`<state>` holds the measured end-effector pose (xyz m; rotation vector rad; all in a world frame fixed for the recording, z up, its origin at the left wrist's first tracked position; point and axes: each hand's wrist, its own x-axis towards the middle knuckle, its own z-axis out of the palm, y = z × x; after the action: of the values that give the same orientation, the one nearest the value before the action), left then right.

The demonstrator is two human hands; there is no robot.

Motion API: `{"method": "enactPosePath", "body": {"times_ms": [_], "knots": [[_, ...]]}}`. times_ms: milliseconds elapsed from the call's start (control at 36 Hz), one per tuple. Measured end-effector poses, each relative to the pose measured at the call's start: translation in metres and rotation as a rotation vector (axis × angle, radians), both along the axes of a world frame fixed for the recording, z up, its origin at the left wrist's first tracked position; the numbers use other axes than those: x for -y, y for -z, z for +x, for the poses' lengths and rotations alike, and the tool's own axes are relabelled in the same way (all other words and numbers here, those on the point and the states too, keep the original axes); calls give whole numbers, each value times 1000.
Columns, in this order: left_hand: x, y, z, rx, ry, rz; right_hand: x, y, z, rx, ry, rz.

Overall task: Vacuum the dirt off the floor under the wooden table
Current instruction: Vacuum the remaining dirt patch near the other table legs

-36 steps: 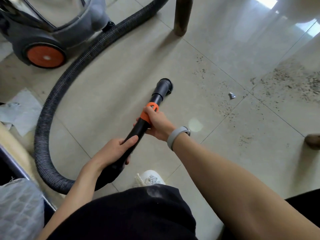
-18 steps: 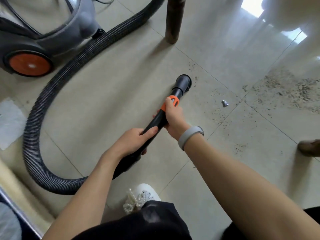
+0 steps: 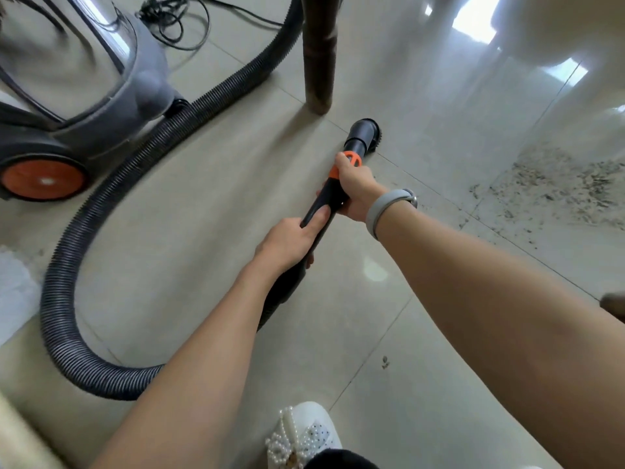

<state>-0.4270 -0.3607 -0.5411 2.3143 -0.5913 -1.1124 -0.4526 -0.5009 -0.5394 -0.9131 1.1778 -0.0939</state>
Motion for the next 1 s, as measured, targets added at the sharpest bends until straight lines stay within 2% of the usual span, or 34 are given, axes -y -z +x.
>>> {"method": "enactPosePath", "body": {"times_ms": [194,361,444,667,1000], "knots": [[36,-2,14,12,56,-28,36,-7,5,-22,-12,-22],[37,-1,10,-33,-42,-81,38,-16,8,-47,-94,20],[19,2,-2,-30,-44,-67,21,-4,-2,-28,-100,-9],[-50,5,-18,-13,17,-1,-41,16,-29,78,-64,133],[-105,3,-45,-192,16,8,-96,20,-75,88,42,220]]}}
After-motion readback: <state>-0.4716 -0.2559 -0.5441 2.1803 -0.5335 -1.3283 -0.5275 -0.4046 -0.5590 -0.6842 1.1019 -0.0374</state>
